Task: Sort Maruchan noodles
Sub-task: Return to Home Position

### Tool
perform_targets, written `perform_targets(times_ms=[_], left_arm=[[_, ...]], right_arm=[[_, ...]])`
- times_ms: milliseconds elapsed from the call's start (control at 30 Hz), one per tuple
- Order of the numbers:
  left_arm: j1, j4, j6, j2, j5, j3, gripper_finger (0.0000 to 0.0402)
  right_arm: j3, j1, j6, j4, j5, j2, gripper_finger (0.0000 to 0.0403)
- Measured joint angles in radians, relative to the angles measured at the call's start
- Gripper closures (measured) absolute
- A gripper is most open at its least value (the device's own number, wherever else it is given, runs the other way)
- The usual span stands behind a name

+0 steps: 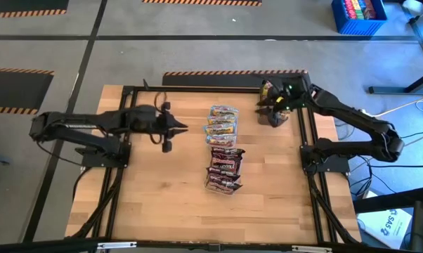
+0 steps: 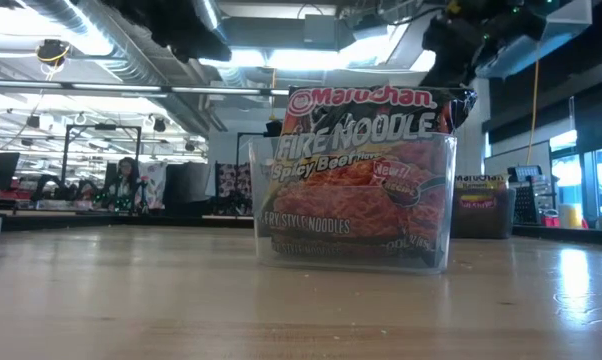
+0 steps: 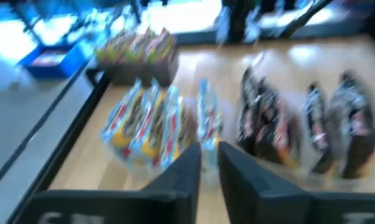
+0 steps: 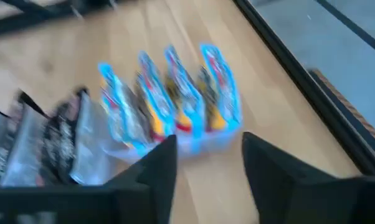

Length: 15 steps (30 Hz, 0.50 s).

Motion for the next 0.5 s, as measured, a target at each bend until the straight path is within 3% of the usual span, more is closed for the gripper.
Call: perform_targets(times_ms=[133, 300, 500], left_arm=[[0.083, 0.184, 0.01, -0.087, 0.159, -0.126, 0.0392], [0.144, 0.396, -0.019, -0.209, 0.258, -0.301, 0.0393], [0.174, 0.485, -0.072, -0.374, 0.268, -0.469, 0.0399]], right_arm=[[-0.07, 0.039, 0.057, 0.144, -0.058, -0.017, 0.0312], [-0.171, 0.072, 0.137, 0.312, -0.089, -0.048, 0.0389], [-0.3, 0.111, 0.228, 0.52, -0.061, -0.142, 0.0388]])
